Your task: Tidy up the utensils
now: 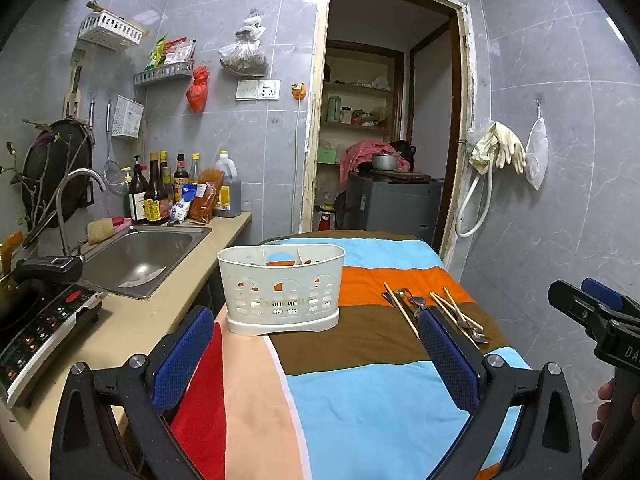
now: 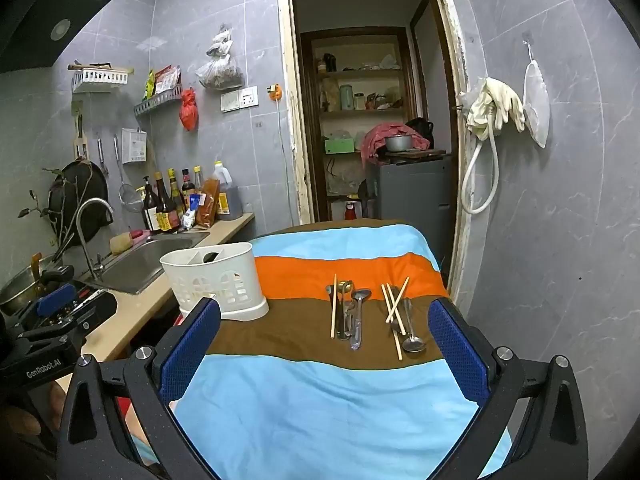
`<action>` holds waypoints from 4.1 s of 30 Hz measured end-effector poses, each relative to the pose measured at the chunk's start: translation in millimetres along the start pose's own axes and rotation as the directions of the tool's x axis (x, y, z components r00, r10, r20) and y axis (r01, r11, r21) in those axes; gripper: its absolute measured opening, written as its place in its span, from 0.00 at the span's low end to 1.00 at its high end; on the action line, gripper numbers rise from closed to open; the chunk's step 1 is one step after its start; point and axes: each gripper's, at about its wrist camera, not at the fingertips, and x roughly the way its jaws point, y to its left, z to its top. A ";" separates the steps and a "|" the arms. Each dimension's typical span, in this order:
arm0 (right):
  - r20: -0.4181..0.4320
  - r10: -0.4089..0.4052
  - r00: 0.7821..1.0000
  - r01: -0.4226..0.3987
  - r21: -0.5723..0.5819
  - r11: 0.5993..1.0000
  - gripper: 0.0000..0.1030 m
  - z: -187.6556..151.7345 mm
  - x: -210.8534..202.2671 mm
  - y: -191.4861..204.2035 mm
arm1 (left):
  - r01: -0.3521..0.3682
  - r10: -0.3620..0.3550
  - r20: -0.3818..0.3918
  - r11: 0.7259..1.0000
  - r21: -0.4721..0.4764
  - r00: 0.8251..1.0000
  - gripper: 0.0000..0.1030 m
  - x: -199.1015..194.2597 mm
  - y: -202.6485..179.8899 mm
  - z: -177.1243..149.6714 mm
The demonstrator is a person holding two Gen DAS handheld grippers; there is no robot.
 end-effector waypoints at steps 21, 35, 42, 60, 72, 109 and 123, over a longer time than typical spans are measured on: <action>-0.010 -0.001 1.000 0.001 0.007 1.000 0.99 0.5 5.3 -2.1 | 0.000 0.000 -0.009 1.000 0.000 1.000 1.00 0.0 -0.1 0.1; -0.019 0.000 1.000 0.000 0.013 1.000 0.99 -0.9 9.7 -2.0 | 0.002 -0.002 -0.013 1.000 -0.001 1.000 1.00 0.0 -0.1 0.1; -0.021 -0.004 1.000 0.004 0.019 1.000 0.99 -9.9 17.3 -5.1 | 0.007 -0.007 -0.016 1.000 0.003 1.000 1.00 -0.5 -2.2 -11.3; -0.039 -0.018 0.999 0.019 0.041 0.999 0.99 -7.8 17.2 3.9 | 0.034 -0.034 -0.038 0.999 -0.003 0.999 1.00 15.5 4.0 -3.9; -0.043 -0.013 0.999 0.015 0.044 0.999 0.99 -6.0 18.3 1.8 | 0.034 -0.034 -0.040 0.999 -0.002 0.999 1.00 16.0 2.4 -4.1; 0.078 -0.080 0.994 0.077 0.038 0.996 0.99 68.2 45.3 -52.3 | 0.112 -0.112 0.014 0.994 0.013 0.994 1.00 82.4 -55.3 52.4; -0.024 -0.033 0.999 0.034 0.083 0.996 0.99 74.3 144.4 -115.9 | 0.109 -0.106 -0.114 0.994 0.014 0.988 1.00 172.0 -108.6 53.0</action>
